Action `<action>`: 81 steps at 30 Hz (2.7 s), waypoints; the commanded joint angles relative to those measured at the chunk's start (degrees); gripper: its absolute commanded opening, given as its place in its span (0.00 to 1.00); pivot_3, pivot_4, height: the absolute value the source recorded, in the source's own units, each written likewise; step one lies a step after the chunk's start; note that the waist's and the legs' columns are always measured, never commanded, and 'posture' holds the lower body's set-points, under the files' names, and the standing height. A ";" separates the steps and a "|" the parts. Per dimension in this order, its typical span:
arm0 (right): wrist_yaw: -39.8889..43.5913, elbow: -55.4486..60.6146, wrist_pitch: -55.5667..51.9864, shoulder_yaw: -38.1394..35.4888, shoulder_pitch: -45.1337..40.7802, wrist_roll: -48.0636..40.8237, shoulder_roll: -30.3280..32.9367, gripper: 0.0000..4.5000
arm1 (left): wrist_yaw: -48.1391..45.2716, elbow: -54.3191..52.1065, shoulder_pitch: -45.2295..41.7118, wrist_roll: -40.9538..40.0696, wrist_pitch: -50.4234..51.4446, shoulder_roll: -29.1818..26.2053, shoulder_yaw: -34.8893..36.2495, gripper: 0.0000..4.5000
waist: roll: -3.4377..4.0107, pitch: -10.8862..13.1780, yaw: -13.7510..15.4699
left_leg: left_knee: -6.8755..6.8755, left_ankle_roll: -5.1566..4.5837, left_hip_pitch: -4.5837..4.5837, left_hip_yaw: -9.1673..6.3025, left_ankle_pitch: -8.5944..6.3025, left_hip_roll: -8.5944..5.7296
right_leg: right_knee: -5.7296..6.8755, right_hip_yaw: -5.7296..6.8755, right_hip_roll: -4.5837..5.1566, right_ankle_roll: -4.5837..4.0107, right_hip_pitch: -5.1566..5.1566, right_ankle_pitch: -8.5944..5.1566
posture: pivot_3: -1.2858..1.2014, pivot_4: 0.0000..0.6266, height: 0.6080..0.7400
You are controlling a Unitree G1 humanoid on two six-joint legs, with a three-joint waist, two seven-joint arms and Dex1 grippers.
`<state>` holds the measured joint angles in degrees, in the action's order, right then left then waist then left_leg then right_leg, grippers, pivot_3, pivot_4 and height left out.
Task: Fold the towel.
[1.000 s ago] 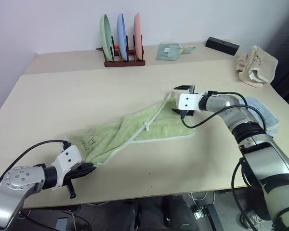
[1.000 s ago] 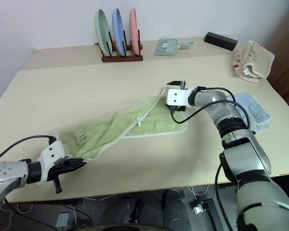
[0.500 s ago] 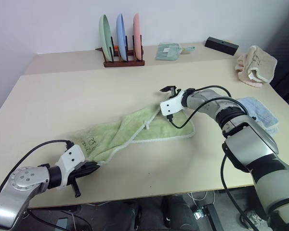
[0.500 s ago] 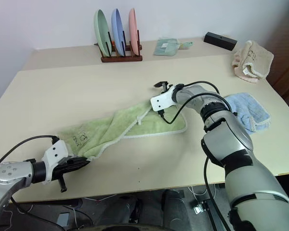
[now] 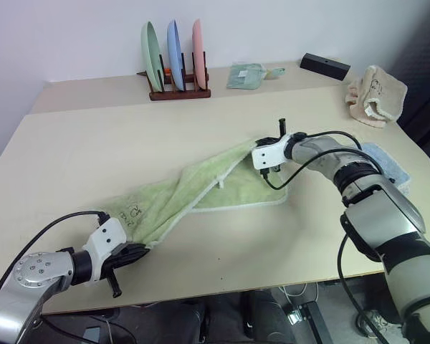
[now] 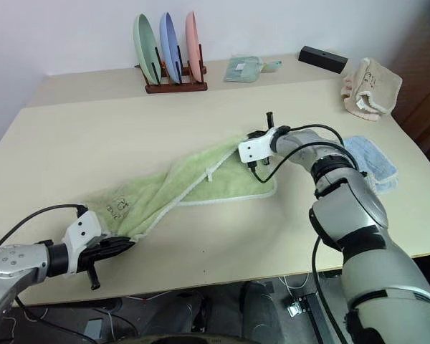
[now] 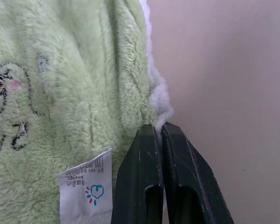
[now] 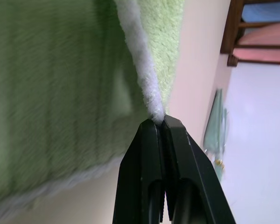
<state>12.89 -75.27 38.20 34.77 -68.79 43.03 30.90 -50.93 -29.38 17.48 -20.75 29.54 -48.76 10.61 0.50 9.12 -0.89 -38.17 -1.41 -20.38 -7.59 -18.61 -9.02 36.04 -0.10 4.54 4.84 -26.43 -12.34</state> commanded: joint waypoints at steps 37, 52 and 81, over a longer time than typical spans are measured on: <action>52.75 72.93 -33.39 -23.69 38.70 -52.16 30.71 0.01 | 2.52 7.20 -5.49 -6.78 -2.68 -0.66 17.44 0.00 | -0.19 -0.01 -0.38 | -0.38 -0.02 -0.89 -0.14 0.01 -0.05 | 0.11 0.18 0.08 -0.15 -0.89 0.17 | 0.52 0.24 1.00; 54.40 72.90 -39.21 -27.35 35.02 -50.11 27.74 0.01 | 3.63 10.27 -6.15 -4.82 -0.10 -1.40 17.97 0.00 | -0.18 0.01 3.15 | -0.92 -0.35 -0.01 -0.03 -0.37 -0.03 | -0.01 0.26 0.10 -0.08 0.23 0.22 | 0.52 0.24 1.00; 37.00 19.98 -11.86 -18.61 8.95 -27.78 9.24 0.71 | 17.15 42.55 -33.06 8.81 -14.64 5.66 5.29 0.97 | -0.19 0.00 0.23 | -0.83 -0.25 -0.13 -0.08 -0.37 -0.05 | 0.08 0.30 0.02 -0.09 -0.06 0.24 | 0.52 0.24 1.00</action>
<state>51.63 -57.87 26.26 18.70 -59.22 15.45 38.18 -35.25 13.98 -15.58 -11.74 15.65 -43.02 13.11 0.31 9.12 -0.65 -39.00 -1.66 -20.51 -7.68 -18.98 -9.07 36.12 0.20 4.56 4.75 -26.50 -12.09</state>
